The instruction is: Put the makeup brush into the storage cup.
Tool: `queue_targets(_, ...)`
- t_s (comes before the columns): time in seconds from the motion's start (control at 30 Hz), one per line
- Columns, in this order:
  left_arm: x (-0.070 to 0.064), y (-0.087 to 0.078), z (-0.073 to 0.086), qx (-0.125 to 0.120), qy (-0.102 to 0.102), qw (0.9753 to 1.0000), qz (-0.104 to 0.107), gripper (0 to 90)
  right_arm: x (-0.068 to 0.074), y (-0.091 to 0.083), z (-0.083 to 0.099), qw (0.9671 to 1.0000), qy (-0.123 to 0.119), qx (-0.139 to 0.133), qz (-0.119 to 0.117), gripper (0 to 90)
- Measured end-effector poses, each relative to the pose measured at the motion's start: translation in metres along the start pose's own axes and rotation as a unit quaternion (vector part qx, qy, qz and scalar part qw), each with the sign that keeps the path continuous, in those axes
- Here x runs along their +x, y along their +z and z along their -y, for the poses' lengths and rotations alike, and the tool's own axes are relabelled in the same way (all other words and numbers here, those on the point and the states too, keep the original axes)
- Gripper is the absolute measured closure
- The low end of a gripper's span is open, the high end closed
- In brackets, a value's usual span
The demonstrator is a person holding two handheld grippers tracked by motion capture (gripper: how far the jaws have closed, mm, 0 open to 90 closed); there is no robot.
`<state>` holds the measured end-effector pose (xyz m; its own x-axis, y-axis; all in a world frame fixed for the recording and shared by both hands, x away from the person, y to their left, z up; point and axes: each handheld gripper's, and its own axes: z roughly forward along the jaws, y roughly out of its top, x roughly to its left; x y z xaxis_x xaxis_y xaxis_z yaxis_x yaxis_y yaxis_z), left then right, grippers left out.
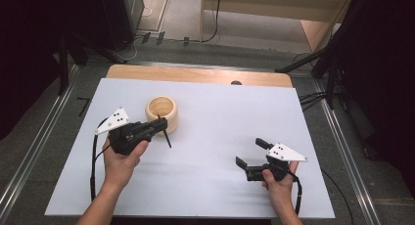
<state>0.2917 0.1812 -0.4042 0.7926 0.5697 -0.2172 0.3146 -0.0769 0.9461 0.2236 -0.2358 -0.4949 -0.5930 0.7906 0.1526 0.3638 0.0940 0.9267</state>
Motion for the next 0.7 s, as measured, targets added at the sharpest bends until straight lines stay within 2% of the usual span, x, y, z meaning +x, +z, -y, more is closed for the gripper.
queue_targets(0.17,0.005,0.001,-0.006,-0.002,0.0,0.9999,-0.01,85.3,-0.005,-0.005,0.001,1.0,0.009,-0.004,0.001,0.0)
queue_targets(0.7,0.021,-0.002,-0.029,-0.017,0.001,0.9993,-0.034,85.3,-0.016,-0.017,0.009,0.9999,0.016,0.001,0.004,0.0)
